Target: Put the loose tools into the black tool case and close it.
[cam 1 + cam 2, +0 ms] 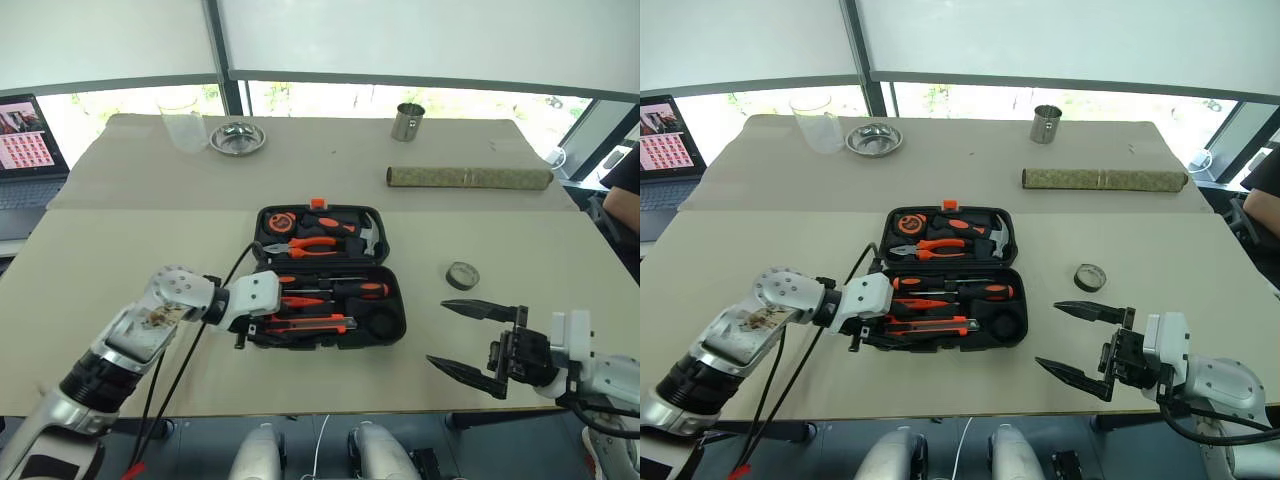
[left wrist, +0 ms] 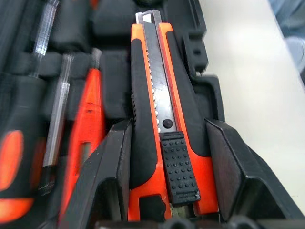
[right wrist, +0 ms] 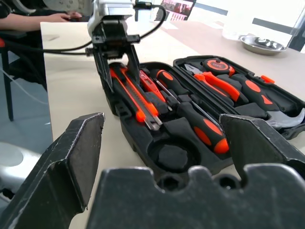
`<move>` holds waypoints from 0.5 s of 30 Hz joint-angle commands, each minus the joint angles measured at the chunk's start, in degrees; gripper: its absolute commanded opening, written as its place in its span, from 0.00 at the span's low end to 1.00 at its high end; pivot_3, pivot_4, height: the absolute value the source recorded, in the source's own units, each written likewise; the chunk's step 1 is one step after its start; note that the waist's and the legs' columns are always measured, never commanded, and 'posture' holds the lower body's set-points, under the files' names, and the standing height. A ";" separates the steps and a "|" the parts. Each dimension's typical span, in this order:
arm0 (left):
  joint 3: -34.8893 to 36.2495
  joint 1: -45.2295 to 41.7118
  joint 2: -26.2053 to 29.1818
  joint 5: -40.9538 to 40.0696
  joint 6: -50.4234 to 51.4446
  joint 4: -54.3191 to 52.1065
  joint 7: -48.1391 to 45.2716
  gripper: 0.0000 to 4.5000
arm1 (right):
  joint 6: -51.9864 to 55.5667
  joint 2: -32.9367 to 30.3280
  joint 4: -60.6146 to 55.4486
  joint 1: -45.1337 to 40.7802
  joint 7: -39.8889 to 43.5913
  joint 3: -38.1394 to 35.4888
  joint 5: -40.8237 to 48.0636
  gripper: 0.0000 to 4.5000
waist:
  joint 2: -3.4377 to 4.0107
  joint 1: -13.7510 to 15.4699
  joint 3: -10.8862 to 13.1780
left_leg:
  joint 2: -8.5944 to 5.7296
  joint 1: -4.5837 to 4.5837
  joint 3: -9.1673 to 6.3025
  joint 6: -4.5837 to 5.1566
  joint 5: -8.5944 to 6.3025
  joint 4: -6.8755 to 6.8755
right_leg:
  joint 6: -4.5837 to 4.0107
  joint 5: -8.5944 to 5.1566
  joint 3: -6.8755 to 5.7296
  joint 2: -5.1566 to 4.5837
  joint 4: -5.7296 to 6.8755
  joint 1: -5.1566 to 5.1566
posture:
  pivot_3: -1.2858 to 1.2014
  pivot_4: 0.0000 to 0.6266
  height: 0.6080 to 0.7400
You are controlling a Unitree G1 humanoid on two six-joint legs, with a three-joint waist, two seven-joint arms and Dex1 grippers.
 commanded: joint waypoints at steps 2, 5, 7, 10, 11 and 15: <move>-1.29 -0.12 -1.84 0.75 -0.66 -0.10 -0.59 0.40 | -1.09 0.47 -2.75 1.01 -1.60 -2.22 0.78 1.00 | 0.00 0.00 0.00 | 0.00 0.02 -0.01 0.00 0.00 0.00 | 0.00 0.00 -0.01 -0.01 0.00 0.02 | 0.52 0.24 1.00; -1.26 -0.01 -2.86 1.32 -0.55 0.67 -0.39 0.40 | -1.22 0.47 -3.12 1.62 -1.90 -2.32 0.81 1.00 | 0.00 0.03 0.00 | 0.00 0.01 -0.03 0.00 0.00 0.00 | 0.00 0.00 -0.01 -0.01 0.00 0.01 | 0.52 0.24 1.00; -1.96 -0.04 -2.38 1.77 -0.47 1.56 -1.91 0.40 | -1.22 0.41 -3.21 1.67 -2.16 -2.11 0.75 1.00 | 0.00 0.17 0.00 | -0.02 0.00 -0.04 0.00 0.00 0.01 | 0.01 0.00 -0.02 -0.03 0.00 0.02 | 0.52 0.24 1.00; -1.58 -0.16 -2.35 1.72 -0.23 2.77 -2.21 0.62 | -1.05 0.37 -3.19 1.24 -2.52 -1.78 0.69 1.00 | 0.01 0.13 0.00 | -0.02 0.02 -0.05 0.00 0.00 0.01 | 0.01 0.00 -0.02 -0.02 0.00 0.03 | 0.52 0.24 1.00; -1.18 -0.26 -2.65 1.69 -1.37 3.30 -2.13 0.66 | -1.01 0.33 -3.12 1.06 -2.59 -1.70 0.67 1.00 | 0.00 0.13 0.00 | -0.02 0.03 -0.05 0.00 0.00 0.00 | 0.01 0.00 -0.02 -0.02 0.01 0.03 | 0.52 0.24 1.00; 3.24 -1.21 -6.50 -1.79 -5.98 5.25 -0.53 0.90 | -1.03 0.40 -2.40 0.27 -2.69 -1.27 0.50 1.00 | 0.01 0.01 -0.01 | -0.01 0.04 -0.06 0.01 -0.01 0.00 | 0.01 0.00 -0.03 -0.01 0.01 0.03 | 0.52 0.24 1.00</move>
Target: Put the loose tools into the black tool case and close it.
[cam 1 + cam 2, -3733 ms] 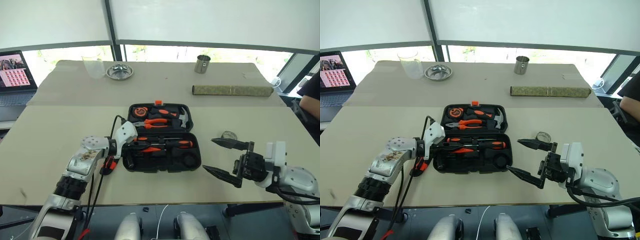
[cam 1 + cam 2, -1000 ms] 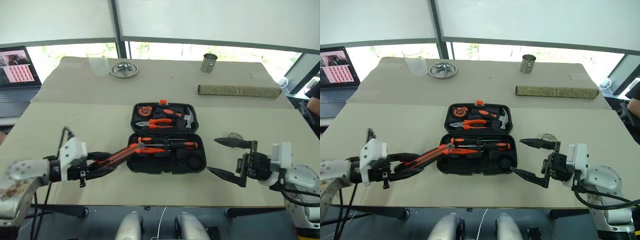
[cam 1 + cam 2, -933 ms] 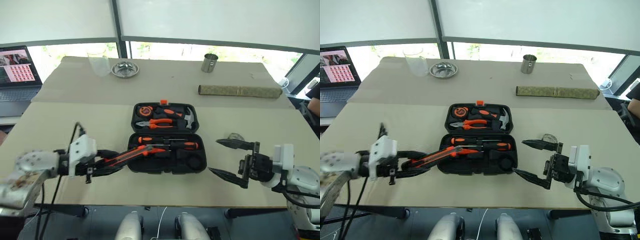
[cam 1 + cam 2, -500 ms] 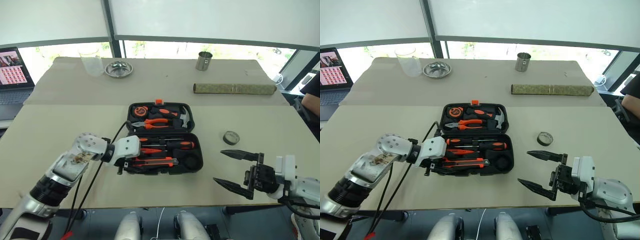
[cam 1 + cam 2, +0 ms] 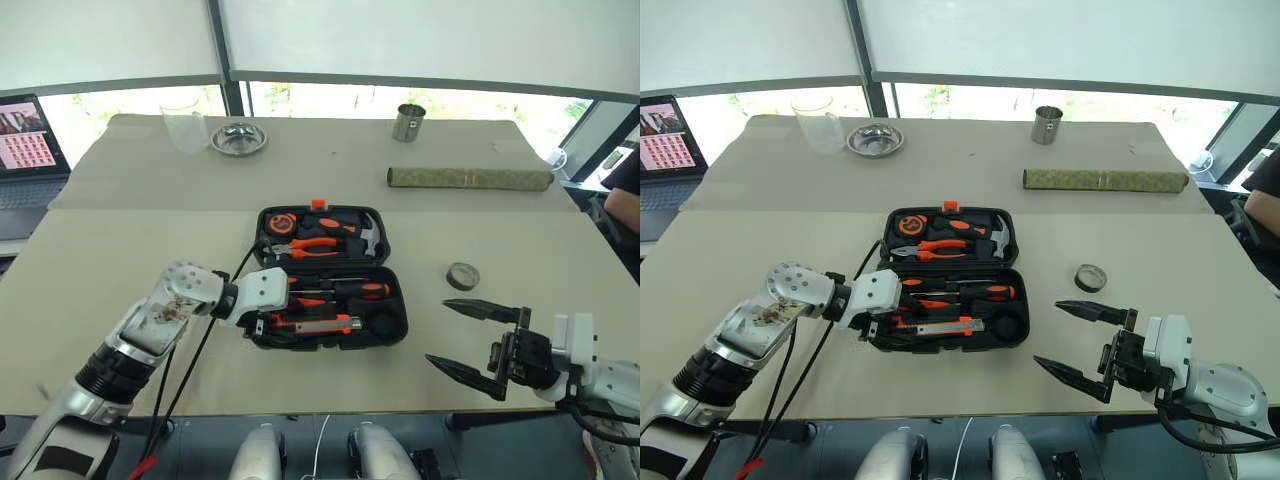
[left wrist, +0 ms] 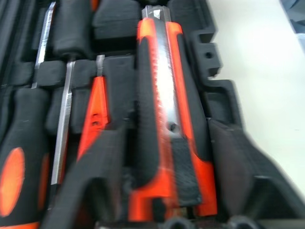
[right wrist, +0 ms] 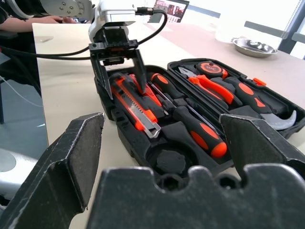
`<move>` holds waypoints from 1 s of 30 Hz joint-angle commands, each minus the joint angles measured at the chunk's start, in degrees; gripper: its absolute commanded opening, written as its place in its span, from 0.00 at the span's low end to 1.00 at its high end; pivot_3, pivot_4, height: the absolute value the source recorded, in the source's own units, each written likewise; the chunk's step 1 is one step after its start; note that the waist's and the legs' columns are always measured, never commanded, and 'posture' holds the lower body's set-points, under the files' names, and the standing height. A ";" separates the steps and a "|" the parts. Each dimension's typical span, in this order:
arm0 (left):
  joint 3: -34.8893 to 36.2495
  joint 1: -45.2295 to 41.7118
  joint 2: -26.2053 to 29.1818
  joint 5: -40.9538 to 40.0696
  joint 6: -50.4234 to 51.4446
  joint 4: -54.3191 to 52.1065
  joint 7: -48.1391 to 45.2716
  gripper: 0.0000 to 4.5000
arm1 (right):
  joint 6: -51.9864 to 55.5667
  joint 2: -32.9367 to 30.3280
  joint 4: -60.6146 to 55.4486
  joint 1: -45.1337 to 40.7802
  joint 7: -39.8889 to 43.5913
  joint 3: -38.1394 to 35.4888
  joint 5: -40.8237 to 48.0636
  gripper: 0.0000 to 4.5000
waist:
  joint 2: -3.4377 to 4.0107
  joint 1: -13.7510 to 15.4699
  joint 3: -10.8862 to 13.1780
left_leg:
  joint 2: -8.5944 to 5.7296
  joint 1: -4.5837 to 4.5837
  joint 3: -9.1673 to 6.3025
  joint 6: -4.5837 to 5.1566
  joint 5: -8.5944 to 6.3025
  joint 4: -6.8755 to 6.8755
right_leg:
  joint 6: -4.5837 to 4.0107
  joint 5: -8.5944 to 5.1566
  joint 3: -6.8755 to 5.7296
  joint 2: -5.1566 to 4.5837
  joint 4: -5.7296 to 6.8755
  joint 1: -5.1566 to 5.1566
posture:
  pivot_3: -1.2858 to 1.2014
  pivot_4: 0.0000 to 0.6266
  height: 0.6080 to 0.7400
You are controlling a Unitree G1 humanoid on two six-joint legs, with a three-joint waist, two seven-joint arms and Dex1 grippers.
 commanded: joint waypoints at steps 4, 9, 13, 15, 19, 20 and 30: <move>7.28 -0.76 -6.14 -9.08 -3.04 0.81 -0.24 0.90 | -1.10 0.67 -0.50 -1.87 -0.71 -0.20 0.14 1.00 | -0.02 0.10 0.01 | 0.00 -0.11 -0.05 0.00 0.00 0.11 | 0.01 0.01 -0.04 -0.01 0.02 -0.03 | 0.52 0.24 1.00; 9.76 0.68 -5.61 -10.56 -6.79 2.86 -2.69 0.73 | -1.07 1.47 -0.31 -2.35 -1.13 0.18 -0.30 1.00 | -0.01 0.04 0.01 | -0.01 -0.08 -0.12 0.00 0.00 0.10 | 0.01 0.01 -0.07 0.00 0.07 -0.03 | 0.52 0.24 1.00; 8.92 2.72 -7.35 -9.86 -13.55 4.54 -4.30 0.38 | -1.18 2.18 -0.20 -2.67 -1.84 0.42 -0.70 1.00 | -0.01 0.04 0.01 | -0.01 -0.07 -0.11 0.00 0.00 0.10 | 0.00 0.01 -0.06 -0.01 0.06 -0.01 | 0.52 0.24 1.00; 7.91 3.05 -7.75 -8.31 -15.12 5.67 -4.03 0.24 | -1.14 2.39 -0.25 -2.82 -2.09 0.56 -0.87 1.00 | -0.02 0.07 0.01 | -0.01 -0.08 -0.12 0.00 0.00 0.12 | 0.00 0.02 -0.06 -0.01 0.07 -0.01 | 0.52 0.24 1.00; 5.32 4.45 -8.72 -3.42 -18.69 8.32 -1.75 0.01 | -1.11 2.66 -1.23 -2.36 -2.81 0.70 -0.95 1.00 | -0.01 0.30 0.01 | -0.03 -0.06 -0.12 0.00 0.01 0.13 | 0.00 0.02 -0.06 -0.01 0.07 0.02 | 0.52 0.24 1.00; 4.98 4.57 -8.90 -2.63 -18.77 8.85 -1.13 0.01 | -1.04 2.63 -1.38 -2.30 -2.92 0.64 -0.91 1.00 | -0.01 0.30 0.01 | -0.03 -0.06 -0.11 0.00 0.01 0.13 | 0.01 0.02 -0.05 -0.01 0.07 0.02 | 0.52 0.24 1.00; -0.04 4.00 -10.10 4.35 -16.14 13.73 1.59 0.01 | -0.73 2.15 -1.61 -1.96 -3.69 0.27 -0.84 1.00 | 0.04 1.00 -0.05 | -0.04 0.11 -0.12 0.00 0.01 0.14 | 0.01 0.02 -0.06 -0.02 0.09 0.20 | 0.52 0.24 1.00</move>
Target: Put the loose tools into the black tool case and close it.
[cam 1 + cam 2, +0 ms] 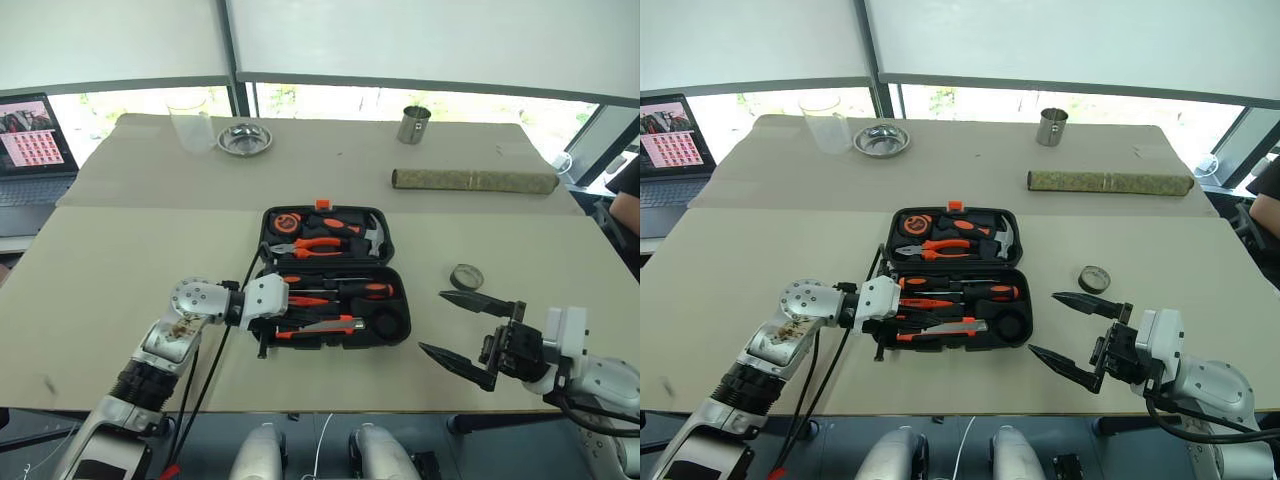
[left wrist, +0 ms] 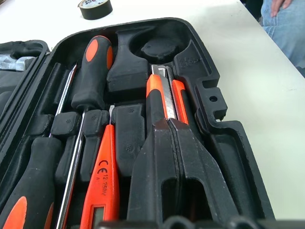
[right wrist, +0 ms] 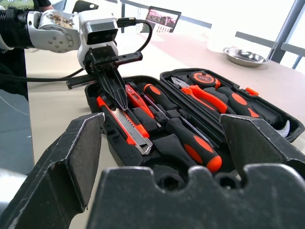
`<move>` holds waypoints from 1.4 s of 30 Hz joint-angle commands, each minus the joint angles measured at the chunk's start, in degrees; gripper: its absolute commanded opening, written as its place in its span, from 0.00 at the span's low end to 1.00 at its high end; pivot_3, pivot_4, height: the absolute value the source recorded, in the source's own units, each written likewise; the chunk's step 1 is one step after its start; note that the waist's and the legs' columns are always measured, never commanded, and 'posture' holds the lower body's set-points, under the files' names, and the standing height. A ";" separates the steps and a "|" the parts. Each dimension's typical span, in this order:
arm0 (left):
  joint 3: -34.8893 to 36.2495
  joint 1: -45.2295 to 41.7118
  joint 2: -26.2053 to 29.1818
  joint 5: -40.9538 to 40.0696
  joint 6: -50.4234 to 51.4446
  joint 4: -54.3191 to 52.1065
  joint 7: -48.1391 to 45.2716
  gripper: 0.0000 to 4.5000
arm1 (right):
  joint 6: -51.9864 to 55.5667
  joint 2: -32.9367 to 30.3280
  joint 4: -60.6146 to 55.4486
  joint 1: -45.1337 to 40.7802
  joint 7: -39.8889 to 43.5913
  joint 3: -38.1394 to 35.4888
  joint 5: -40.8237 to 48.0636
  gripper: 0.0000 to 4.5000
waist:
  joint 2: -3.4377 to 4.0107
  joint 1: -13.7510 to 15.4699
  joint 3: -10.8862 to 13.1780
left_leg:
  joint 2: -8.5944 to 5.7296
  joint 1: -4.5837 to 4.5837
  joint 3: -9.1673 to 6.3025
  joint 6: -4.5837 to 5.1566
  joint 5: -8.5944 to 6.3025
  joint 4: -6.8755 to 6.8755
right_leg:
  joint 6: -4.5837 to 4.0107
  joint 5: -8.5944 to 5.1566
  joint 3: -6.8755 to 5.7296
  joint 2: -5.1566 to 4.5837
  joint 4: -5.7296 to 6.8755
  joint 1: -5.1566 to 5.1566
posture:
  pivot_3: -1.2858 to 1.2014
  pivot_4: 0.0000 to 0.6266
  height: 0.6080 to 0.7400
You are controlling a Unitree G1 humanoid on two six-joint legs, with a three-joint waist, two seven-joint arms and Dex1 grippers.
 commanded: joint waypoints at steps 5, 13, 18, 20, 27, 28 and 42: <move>-5.93 -0.59 -1.15 6.45 12.94 4.08 4.19 0.01 | -0.80 -0.19 -1.25 -1.11 -1.06 -0.67 -0.11 1.00 | 0.05 0.51 -0.12 | -0.02 0.64 0.00 0.02 -0.02 -0.02 | 0.07 -0.04 -0.01 -0.01 -0.11 0.73 | 0.52 0.24 1.00; 0.77 0.72 -3.47 0.04 6.53 3.08 5.34 0.01 | -1.55 -0.12 -0.75 0.06 -2.82 -3.17 -0.82 1.00 | 0.40 0.62 -0.82 | -0.06 0.79 0.01 0.07 0.03 -0.01 | 0.30 -0.16 0.09 -0.02 -0.10 0.85 | 0.52 0.24 1.00; 13.74 3.81 -2.15 -12.96 3.81 -1.38 2.25 0.24 | -3.35 -0.51 4.04 5.30 -4.05 -11.91 -1.55 1.00 | 0.38 0.35 -0.79 | -0.02 0.52 -0.01 0.08 0.03 -0.03 | 0.04 -0.02 0.08 0.00 -0.10 0.59 | 0.52 0.24 1.00; 17.04 5.60 0.96 -16.50 6.08 -2.84 -0.40 0.39 | -4.93 -0.54 6.51 7.62 -4.07 -14.58 -3.14 1.00 | 0.37 0.34 -0.79 | 0.00 0.41 -0.02 0.08 0.03 -0.06 | 0.02 -0.03 0.05 0.01 -0.10 0.47 | 0.52 0.24 1.00; 28.93 12.45 9.74 -23.91 4.39 -0.13 -9.00 0.94 | -8.04 -1.04 17.21 12.20 -8.39 -20.09 -10.14 1.00 | 0.46 -0.77 -0.75 | 0.03 0.47 0.11 0.12 -0.01 -0.24 | -0.07 -0.12 0.08 -0.03 -0.12 0.39 | 0.52 0.24 1.00; 29.68 12.53 10.13 -24.66 5.10 -0.31 -9.13 0.97 | -7.33 -1.65 17.24 12.09 -8.89 -19.72 -10.92 1.00 | 0.45 -0.78 -0.74 | 0.03 0.47 0.11 0.12 -0.01 -0.24 | -0.07 -0.13 0.08 -0.03 -0.13 0.39 | 0.52 0.24 1.00; 26.02 8.14 8.56 -27.51 14.48 -8.09 -5.84 0.97 | 22.16 -20.59 33.42 -35.57 -1.51 13.79 -22.19 1.00 | 0.37 -1.78 -0.53 | 0.14 0.24 0.29 0.21 -0.05 -0.28 | -0.09 -0.02 0.25 0.15 -0.09 -0.02 | 0.52 0.24 1.00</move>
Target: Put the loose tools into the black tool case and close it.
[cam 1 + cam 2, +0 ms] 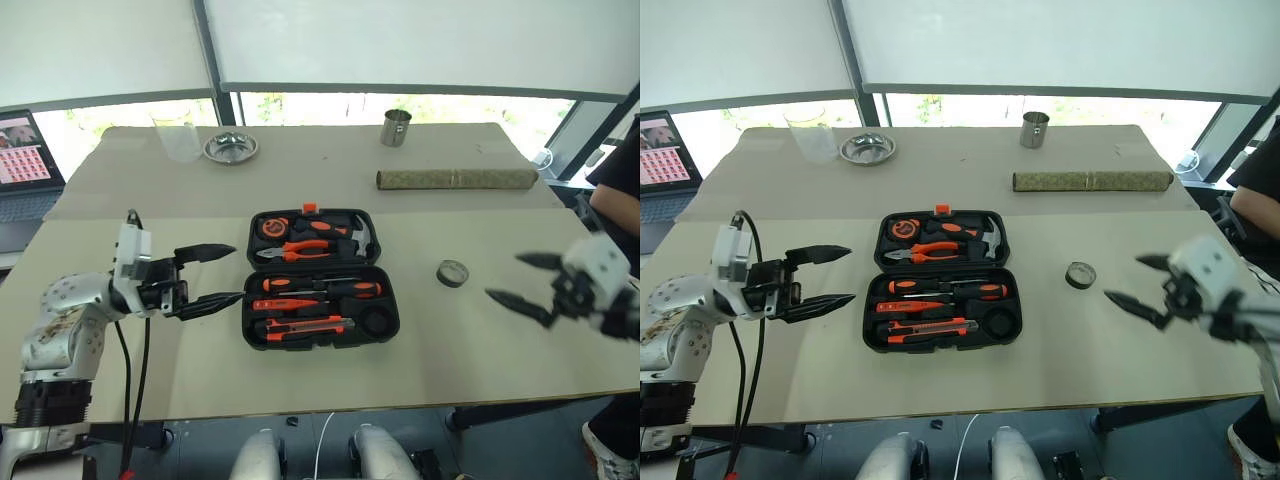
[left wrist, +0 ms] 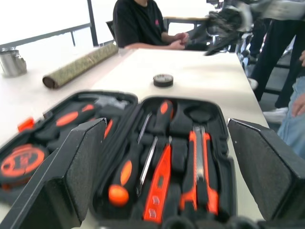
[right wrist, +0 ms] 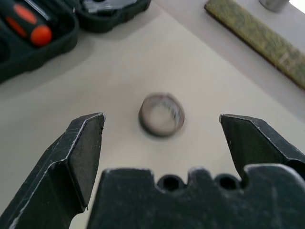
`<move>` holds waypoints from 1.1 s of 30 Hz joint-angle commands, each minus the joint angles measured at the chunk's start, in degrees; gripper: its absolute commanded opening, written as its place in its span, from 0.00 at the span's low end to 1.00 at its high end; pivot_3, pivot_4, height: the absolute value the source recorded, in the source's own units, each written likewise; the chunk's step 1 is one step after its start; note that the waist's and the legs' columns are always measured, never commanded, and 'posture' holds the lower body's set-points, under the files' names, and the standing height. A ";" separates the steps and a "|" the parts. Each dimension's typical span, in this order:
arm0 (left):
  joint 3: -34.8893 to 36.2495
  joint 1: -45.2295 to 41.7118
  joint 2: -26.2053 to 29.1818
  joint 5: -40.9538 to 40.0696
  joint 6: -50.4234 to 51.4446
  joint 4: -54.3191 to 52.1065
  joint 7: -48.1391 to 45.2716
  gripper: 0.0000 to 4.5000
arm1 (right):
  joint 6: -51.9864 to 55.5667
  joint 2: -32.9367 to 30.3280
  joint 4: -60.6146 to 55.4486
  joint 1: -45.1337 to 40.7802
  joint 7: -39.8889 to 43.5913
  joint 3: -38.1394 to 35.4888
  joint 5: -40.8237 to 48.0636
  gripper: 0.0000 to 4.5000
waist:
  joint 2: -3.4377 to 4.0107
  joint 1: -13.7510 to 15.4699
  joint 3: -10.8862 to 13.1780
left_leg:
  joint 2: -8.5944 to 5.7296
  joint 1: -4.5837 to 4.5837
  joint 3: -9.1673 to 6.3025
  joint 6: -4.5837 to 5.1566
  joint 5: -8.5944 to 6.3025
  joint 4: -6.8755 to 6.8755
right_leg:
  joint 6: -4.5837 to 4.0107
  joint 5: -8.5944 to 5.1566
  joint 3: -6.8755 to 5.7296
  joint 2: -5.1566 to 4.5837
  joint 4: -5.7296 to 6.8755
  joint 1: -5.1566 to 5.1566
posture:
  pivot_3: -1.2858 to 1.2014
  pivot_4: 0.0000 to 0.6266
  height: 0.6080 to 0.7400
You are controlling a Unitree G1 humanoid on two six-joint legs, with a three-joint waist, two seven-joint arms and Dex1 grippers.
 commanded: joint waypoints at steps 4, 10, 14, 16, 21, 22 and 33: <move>-1.06 0.68 -0.19 -1.18 1.62 -5.84 0.95 0.97 | 1.11 0.92 16.57 -17.58 6.20 15.61 -12.25 1.00 | 0.01 0.82 0.01 | -0.09 -0.91 0.06 0.01 -0.01 0.11 | 0.03 0.03 0.05 -0.12 0.06 -0.91 | 0.52 0.24 1.00; 0.24 2.09 1.26 -1.38 2.04 -6.64 0.36 1.00 | -2.70 4.80 26.81 -24.65 9.94 20.86 -16.53 0.61 | 0.02 1.04 0.01 | -0.11 -1.30 0.07 0.02 -0.01 0.15 | 0.04 0.04 0.00 -0.20 0.04 -1.28 | 0.52 0.24 1.00; 0.51 2.12 1.59 -1.46 1.94 -6.67 0.48 1.00 | -5.06 6.21 30.25 -26.83 11.67 21.60 -17.94 0.31 | 0.02 1.03 0.01 | -0.12 -1.27 0.06 0.01 -0.01 0.18 | 0.04 0.04 -0.05 -0.20 0.07 -1.24 | 0.52 0.24 1.00; 0.63 2.18 1.65 -1.38 1.77 -6.47 0.42 1.00 | -5.81 6.49 31.63 -28.00 12.03 21.25 -18.38 0.16 | 0.02 0.90 0.01 | -0.12 -1.25 0.07 0.01 0.00 0.19 | 0.04 0.05 -0.03 -0.20 0.10 -1.24 | 0.52 0.24 1.00; 0.62 2.73 1.46 -1.01 1.00 -6.17 0.18 1.00 | -9.29 6.48 31.64 -29.15 16.43 19.63 -16.61 0.01 | 0.02 0.83 0.01 | -0.10 -1.18 0.06 0.00 0.00 0.18 | 0.03 0.05 -0.04 -0.18 0.14 -1.23 | 0.52 0.24 1.00; 0.64 3.02 1.45 -0.98 0.81 -6.31 0.08 1.00 | -9.32 6.18 28.72 -28.83 20.26 18.60 -13.74 0.01 | 0.03 0.82 0.02 | -0.10 -1.19 0.07 0.00 0.00 0.18 | 0.03 0.05 -0.04 -0.18 0.14 -1.23 | 0.52 0.24 1.00; -0.83 5.71 1.44 1.57 -5.02 -6.19 -2.94 1.00 | 24.48 7.69 -19.30 -21.76 23.20 23.12 5.50 0.01 | 0.13 1.05 0.09 | 0.00 -1.14 -0.22 0.01 0.00 0.20 | 0.01 0.06 -0.25 -0.15 0.24 -1.14 | 0.52 0.24 1.00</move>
